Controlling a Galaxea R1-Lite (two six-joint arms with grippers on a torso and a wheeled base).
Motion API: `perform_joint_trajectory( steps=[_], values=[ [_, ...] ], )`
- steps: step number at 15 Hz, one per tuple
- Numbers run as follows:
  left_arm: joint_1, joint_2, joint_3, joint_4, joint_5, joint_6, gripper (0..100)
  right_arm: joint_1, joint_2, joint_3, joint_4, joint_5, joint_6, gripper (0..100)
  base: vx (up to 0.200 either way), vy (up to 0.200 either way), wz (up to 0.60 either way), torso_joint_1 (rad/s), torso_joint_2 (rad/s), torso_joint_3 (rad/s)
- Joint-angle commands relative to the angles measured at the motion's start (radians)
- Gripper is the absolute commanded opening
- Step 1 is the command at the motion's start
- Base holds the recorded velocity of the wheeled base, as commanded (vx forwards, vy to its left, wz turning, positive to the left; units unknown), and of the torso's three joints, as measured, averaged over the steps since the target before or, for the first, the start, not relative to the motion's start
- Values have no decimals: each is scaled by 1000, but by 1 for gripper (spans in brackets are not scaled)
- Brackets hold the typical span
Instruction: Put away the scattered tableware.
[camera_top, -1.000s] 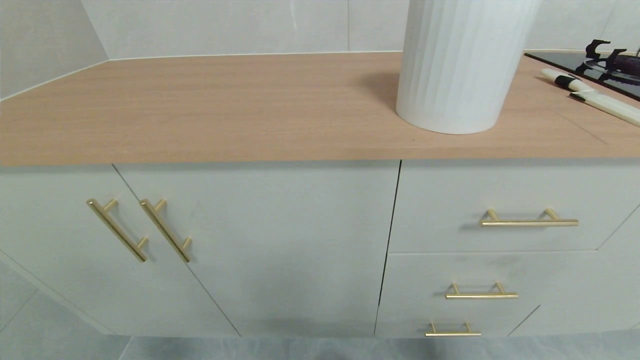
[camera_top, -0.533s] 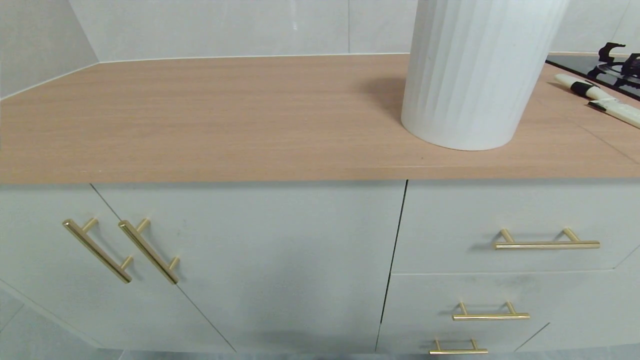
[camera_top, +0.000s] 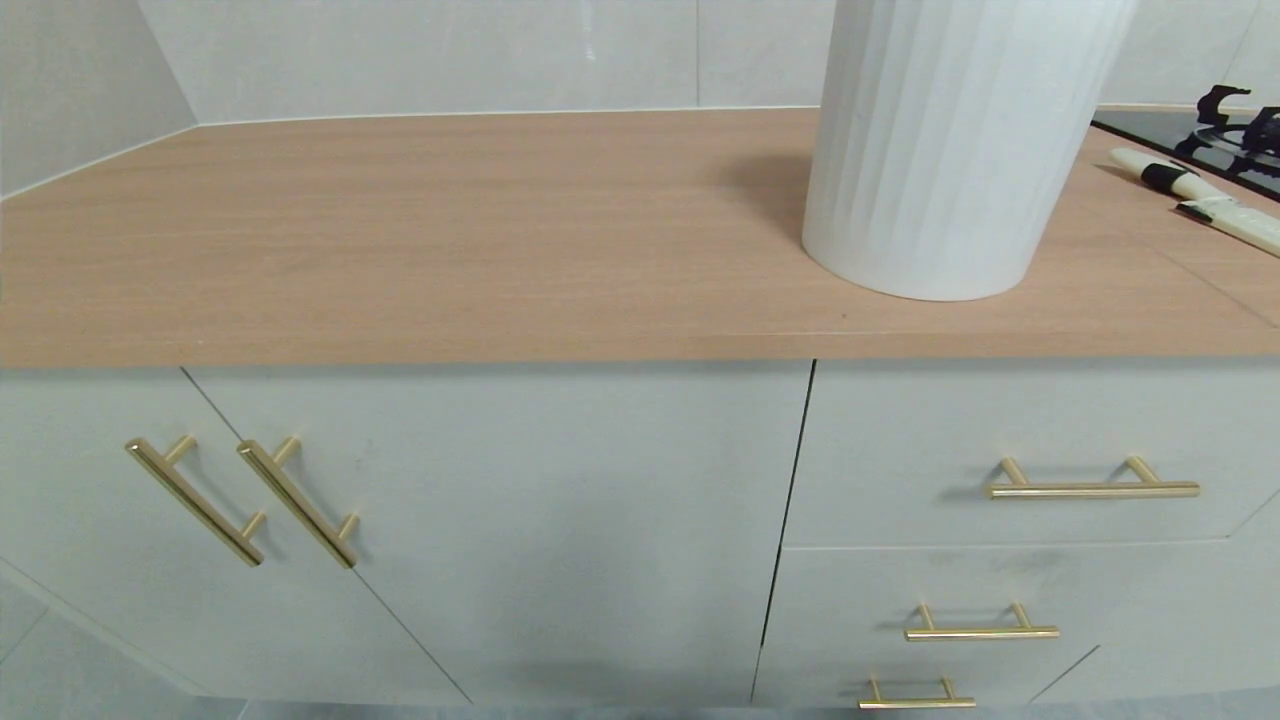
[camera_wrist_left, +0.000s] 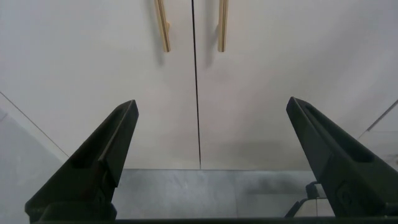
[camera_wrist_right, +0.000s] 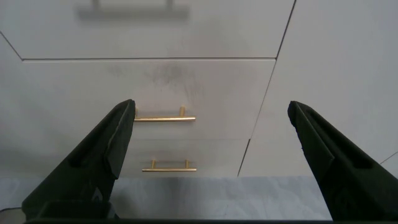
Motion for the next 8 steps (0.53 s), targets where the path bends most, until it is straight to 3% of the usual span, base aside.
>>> perform_joint_trajectory(
  steps=[1, 8],
  values=[
    [0, 0, 0, 0, 0, 2, 100, 2, 2, 0, 0, 0, 0, 100, 0, -200, 0, 2, 2, 2],
    [0, 0, 0, 0, 0, 0, 100, 0, 2, 0, 0, 0, 1, 100, 0, -200, 0, 3, 2, 2]
  ],
)
